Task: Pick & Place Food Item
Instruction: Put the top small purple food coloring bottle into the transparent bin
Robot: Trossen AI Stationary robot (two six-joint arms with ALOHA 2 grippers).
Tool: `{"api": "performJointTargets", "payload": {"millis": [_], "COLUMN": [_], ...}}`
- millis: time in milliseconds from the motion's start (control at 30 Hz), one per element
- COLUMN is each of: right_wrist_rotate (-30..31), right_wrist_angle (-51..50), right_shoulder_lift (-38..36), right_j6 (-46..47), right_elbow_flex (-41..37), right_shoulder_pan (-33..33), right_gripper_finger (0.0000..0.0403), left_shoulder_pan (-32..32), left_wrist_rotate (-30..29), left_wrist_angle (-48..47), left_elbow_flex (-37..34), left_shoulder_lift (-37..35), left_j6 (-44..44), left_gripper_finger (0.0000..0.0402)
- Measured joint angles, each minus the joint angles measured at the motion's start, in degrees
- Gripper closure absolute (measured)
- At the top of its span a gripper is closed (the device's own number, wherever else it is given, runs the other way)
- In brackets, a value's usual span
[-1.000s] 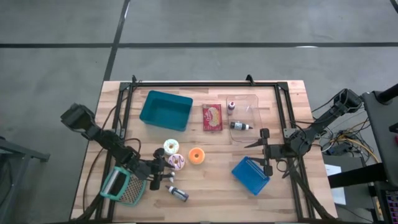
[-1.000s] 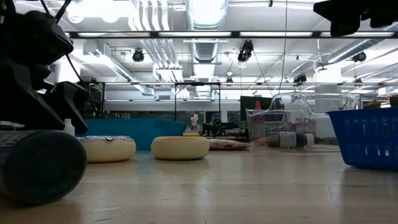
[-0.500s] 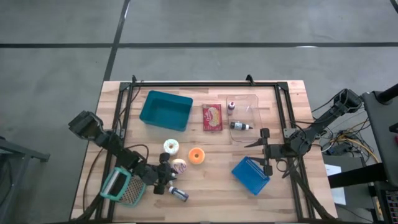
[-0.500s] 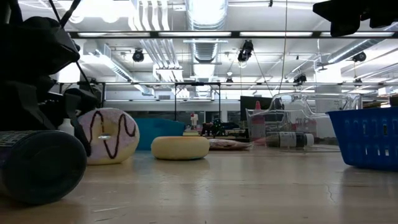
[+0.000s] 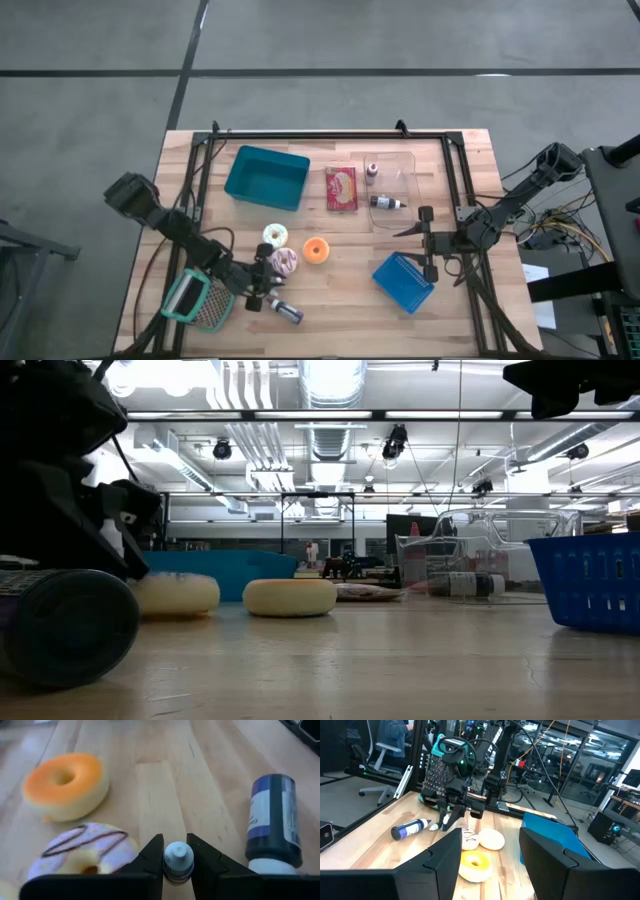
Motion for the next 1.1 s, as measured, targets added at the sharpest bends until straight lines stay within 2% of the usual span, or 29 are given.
{"api": "performJointTargets", "payload": {"millis": [200,333,567,767,933,1100], "right_wrist_rotate": [0.00,0.00,0.04,-0.63,-2.79,-6.20], "right_wrist_angle": [0.04,0.02,-0.11,-0.02,0.20,0.41], "right_shoulder_lift": [0.01,0.02,1.26,5.88,10.53,14.62], "right_j6": [0.15,0.49,3.04,5.85,7.32,5.75], "right_elbow_flex": [0.00,0.00,-0.55,-0.57,0.04,2.67], "right_shoulder_pan": [-0.02,-0.13,-1.97,-6.32,-10.52,-14.12], "right_gripper_finger": [0.0209,0.0209,0.0209,0.0209,0.0209,0.0209], "left_shoulder_pan": [0.47,1.38,6.42,15.36,23.39,30.20], "left_wrist_rotate": [-0.04,-2.87,-2.84,3.56,8.70,14.48], "left_wrist_angle": [-0.67,-0.77,-0.64,-2.22,-6.95,-6.97], "left_elbow_flex": [0.00,0.00,0.39,3.34,8.93,14.44], "left_shoulder_lift": [-1.60,-2.89,-6.35,-7.53,-7.42,-7.42], "left_j6": [2.22,4.15,11.22,19.38,27.53,34.37], "left_gripper_finger": [0.0341,0.0341,0.0341,0.0341,0.0341,0.0341]}}
